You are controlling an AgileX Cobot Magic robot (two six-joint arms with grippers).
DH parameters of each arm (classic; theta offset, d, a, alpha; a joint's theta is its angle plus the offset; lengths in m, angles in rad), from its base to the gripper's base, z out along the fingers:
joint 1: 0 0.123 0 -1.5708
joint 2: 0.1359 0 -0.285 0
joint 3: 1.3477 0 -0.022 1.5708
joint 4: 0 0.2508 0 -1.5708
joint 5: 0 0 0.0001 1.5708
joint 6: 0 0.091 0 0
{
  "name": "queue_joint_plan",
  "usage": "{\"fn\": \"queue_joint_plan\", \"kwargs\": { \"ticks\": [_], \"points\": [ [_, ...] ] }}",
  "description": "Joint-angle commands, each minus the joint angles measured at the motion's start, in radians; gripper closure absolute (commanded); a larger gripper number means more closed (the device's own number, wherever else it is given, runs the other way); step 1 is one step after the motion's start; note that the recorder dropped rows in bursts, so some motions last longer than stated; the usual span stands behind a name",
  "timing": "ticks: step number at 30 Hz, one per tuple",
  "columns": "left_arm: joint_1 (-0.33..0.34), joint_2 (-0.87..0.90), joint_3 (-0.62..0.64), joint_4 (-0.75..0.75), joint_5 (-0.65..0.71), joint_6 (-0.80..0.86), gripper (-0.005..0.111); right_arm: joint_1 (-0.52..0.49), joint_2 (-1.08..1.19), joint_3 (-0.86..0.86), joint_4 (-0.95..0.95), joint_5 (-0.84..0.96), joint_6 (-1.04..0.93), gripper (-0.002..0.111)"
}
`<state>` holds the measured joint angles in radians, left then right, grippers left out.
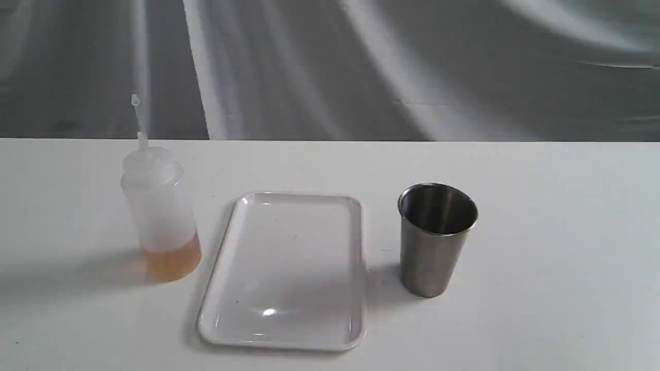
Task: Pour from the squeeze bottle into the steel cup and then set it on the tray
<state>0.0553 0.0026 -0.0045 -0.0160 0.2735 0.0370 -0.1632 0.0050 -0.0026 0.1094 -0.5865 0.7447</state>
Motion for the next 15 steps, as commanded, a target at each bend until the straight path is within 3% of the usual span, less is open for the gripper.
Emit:
{"fn": "queue_joint_plan", "kwargs": {
  "ticks": [1, 9, 15],
  "points": [
    [-0.008, -0.003, 0.004, -0.001, -0.008, -0.003, 0.107, 0.024, -0.005, 0.003, -0.133, -0.044, 0.096, 0.108],
    [-0.008, -0.003, 0.004, -0.001, -0.008, -0.003, 0.107, 0.026, -0.005, 0.003, -0.383, -0.139, 0.304, 0.108],
    [-0.008, -0.003, 0.004, -0.001, -0.008, -0.001, 0.107, 0.032, -0.005, -0.077, -0.806, -0.059, 0.327, 0.108]
  ]
}}
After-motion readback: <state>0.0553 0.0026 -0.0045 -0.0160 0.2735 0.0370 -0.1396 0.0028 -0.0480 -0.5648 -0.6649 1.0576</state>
